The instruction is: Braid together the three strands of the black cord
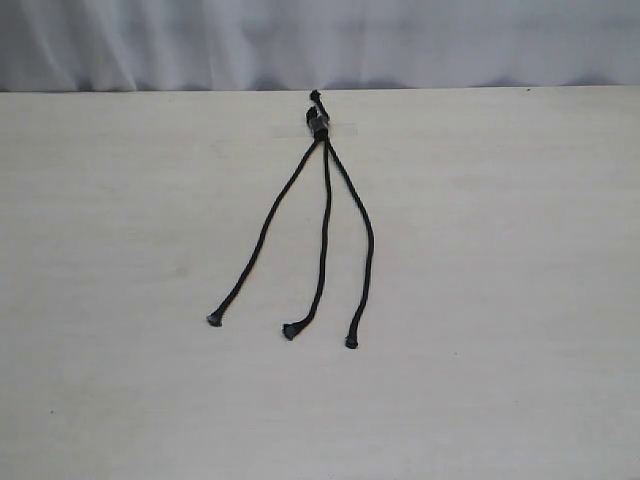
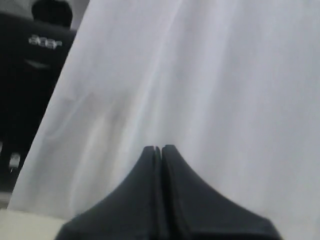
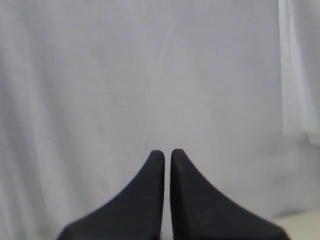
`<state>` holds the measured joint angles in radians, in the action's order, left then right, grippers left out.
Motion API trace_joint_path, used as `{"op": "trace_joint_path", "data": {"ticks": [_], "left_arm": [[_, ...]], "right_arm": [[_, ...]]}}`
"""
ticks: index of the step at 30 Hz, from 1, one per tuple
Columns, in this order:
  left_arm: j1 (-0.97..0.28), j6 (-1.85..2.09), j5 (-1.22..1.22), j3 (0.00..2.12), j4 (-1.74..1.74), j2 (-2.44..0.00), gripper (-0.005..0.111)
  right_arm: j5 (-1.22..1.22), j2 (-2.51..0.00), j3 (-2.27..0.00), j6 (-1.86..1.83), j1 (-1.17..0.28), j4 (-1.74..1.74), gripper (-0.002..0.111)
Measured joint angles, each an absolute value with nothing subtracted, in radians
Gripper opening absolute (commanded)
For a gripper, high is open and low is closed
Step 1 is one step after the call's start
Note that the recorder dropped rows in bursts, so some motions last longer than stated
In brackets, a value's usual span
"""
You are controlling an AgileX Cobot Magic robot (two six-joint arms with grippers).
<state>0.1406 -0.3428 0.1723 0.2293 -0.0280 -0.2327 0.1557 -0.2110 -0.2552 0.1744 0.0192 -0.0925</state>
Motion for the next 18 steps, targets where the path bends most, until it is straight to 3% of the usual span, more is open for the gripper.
{"op": "trace_joint_path", "data": {"ticks": [6, 15, 18], "left_arm": [[0.037, -0.479, 0.093, 0.322, -0.268, -0.568, 0.000], [-0.372, -0.508, 0.000, 0.593, -0.336, -1.287, 0.000], [-0.520, -0.508, -0.106, 0.765, -0.338, -1.541, 0.010]], "right_arm": [[-0.035, -0.598, -0.380, 0.164, 0.019, -0.086, 0.004], [-0.240, -1.168, -0.502, -0.096, -0.047, -0.245, 0.004], [-0.222, -1.264, -0.503, -0.193, -0.152, -0.327, 0.004]]}}
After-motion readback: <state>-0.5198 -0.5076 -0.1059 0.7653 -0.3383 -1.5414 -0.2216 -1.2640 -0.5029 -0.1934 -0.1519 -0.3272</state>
